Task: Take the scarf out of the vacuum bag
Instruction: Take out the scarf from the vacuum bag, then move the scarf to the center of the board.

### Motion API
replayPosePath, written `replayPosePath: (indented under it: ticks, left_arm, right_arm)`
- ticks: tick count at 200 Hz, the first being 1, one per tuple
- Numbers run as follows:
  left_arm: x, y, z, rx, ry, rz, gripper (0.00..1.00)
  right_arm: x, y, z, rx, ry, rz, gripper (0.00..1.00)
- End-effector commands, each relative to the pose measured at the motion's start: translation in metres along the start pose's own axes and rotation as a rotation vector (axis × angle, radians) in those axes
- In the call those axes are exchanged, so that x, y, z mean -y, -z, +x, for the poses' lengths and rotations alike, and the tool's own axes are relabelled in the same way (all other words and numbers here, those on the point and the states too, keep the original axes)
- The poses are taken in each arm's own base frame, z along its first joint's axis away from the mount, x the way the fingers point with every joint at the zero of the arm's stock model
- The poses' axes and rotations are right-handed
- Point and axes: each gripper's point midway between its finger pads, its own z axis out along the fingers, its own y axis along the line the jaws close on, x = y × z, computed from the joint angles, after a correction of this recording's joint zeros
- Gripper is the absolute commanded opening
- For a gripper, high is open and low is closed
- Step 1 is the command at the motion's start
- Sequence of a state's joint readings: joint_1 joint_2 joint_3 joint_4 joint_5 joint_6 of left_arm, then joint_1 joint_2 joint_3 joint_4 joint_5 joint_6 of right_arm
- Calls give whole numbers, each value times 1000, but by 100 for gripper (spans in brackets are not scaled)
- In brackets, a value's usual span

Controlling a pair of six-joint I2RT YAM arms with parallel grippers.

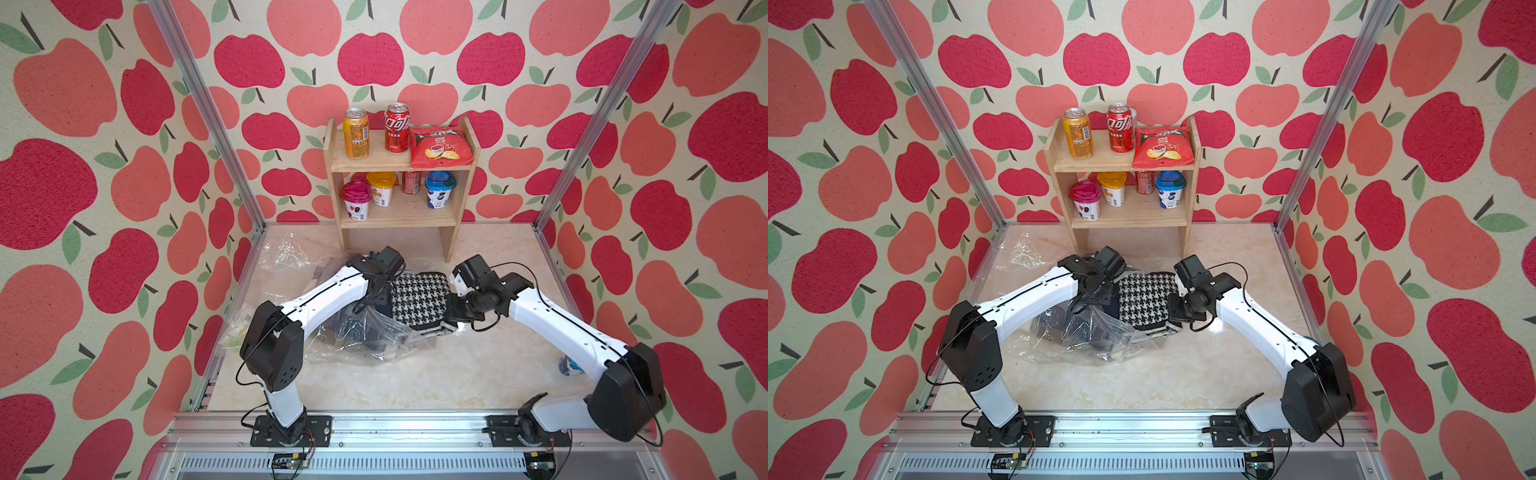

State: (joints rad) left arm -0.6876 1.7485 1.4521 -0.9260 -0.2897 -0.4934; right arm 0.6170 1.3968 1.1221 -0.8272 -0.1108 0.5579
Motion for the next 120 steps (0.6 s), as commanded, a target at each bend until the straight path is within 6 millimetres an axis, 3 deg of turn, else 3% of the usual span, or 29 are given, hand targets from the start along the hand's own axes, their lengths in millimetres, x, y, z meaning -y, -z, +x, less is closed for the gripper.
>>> replayPosePath:
  ticks: [1,61,120]
  left_arm:
    - [6,2,-10,25,-13,17,0]
    - [15,7,-21,46,-36,43,0]
    - [23,6,-27,45,-81,60,0]
  right_arm:
    - [40,17,15,-45,-1,159,0]
    - [92,33,16,-60,-165,222,0]
    - [155,16,14,-180,-275,343,0]
